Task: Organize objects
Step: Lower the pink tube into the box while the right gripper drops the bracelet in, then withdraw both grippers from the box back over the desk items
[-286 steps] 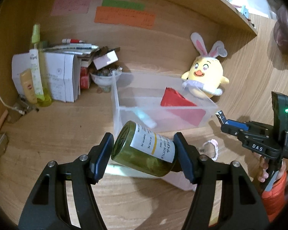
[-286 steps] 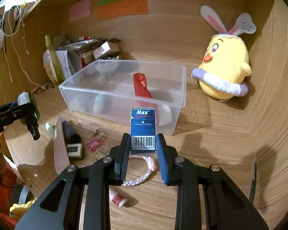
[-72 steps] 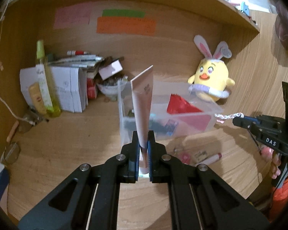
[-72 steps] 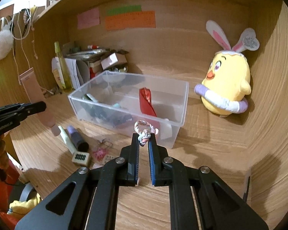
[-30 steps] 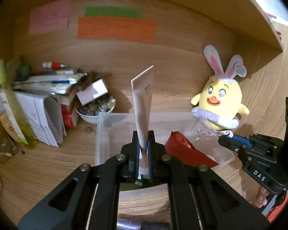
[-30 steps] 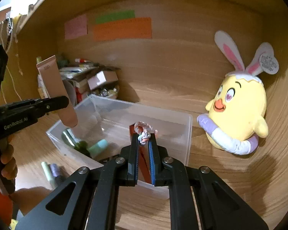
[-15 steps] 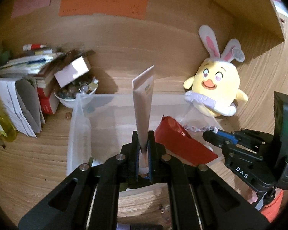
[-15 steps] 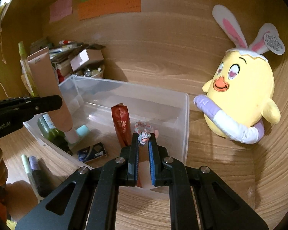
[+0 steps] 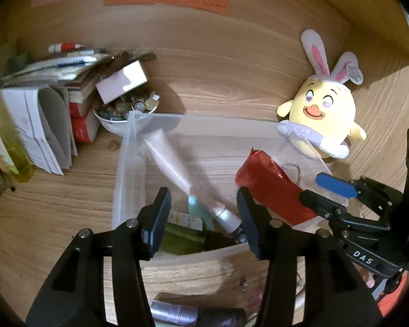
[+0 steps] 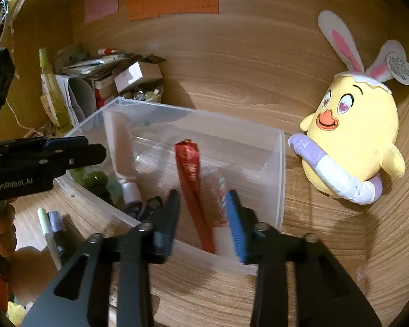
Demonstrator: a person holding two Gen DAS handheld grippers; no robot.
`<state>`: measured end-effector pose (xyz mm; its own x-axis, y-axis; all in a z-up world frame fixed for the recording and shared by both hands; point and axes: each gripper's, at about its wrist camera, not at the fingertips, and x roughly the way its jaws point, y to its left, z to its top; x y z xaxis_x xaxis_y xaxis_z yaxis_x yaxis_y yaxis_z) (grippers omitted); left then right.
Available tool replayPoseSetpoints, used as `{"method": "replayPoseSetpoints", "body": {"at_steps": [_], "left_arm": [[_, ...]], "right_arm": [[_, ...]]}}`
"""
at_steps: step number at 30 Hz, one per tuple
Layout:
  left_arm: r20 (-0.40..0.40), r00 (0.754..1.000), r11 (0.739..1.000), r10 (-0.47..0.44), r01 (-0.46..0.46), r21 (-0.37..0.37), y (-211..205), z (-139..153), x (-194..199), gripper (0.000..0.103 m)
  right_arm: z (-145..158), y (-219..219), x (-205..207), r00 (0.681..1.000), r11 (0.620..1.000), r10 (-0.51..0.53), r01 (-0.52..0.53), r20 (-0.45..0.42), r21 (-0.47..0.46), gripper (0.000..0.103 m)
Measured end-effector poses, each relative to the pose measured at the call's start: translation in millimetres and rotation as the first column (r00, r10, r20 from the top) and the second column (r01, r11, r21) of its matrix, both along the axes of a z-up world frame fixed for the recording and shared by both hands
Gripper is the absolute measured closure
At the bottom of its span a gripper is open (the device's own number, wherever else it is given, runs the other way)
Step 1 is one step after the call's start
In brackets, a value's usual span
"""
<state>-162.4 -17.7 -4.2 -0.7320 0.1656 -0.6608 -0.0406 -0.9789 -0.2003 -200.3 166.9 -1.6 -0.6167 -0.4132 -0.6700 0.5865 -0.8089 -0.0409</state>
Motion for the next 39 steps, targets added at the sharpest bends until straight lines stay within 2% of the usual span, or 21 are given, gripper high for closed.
{"method": "replayPoseSetpoints", "body": {"at_steps": [3,9,14,16,18,20,29,39], "left_arm": [[-0.039,0.999,0.999,0.019,-0.021,-0.049,2,8,9,0.036],[-0.106,0.994,0.989,0.015,-0.03,-0.142,11,21,27,0.025],[-0.119,0.993,0.99,-0.009,-0.007,-0.139,14,25,39,0.015],[-0.125,0.992,0.99,-0.006,-0.012,-0.143,15,27,44,0.013],[-0.129,0.992,0.988,0.0,-0.019,-0.15,15,27,48,0.008],[-0.129,0.992,0.988,0.003,-0.023,-0.152,14,28,53,0.007],[-0.1,0.995,0.99,0.011,-0.025,-0.137,5,21,70,0.004],[-0.018,1.0,0.987,0.003,-0.006,-0.161,0,-7,83,0.004]], "right_arm": [[4,1,4,1.0,1.0,0.001,-0.001,-0.017,-0.01,0.049],[13,3,16,0.999,0.999,0.022,-0.023,-0.042,-0.022,0.037],[18,5,26,0.998,0.999,0.03,-0.032,-0.062,-0.028,0.035],[20,6,31,0.997,0.999,0.034,-0.036,-0.066,-0.032,0.033],[22,9,36,0.997,0.998,0.037,-0.04,-0.07,-0.041,0.025],[25,12,43,0.996,0.998,0.035,-0.039,-0.085,-0.048,0.022],[25,19,69,0.992,0.998,0.048,-0.053,-0.115,-0.038,0.021],[4,22,85,0.995,0.998,0.059,-0.061,-0.074,-0.017,0.021]]}}
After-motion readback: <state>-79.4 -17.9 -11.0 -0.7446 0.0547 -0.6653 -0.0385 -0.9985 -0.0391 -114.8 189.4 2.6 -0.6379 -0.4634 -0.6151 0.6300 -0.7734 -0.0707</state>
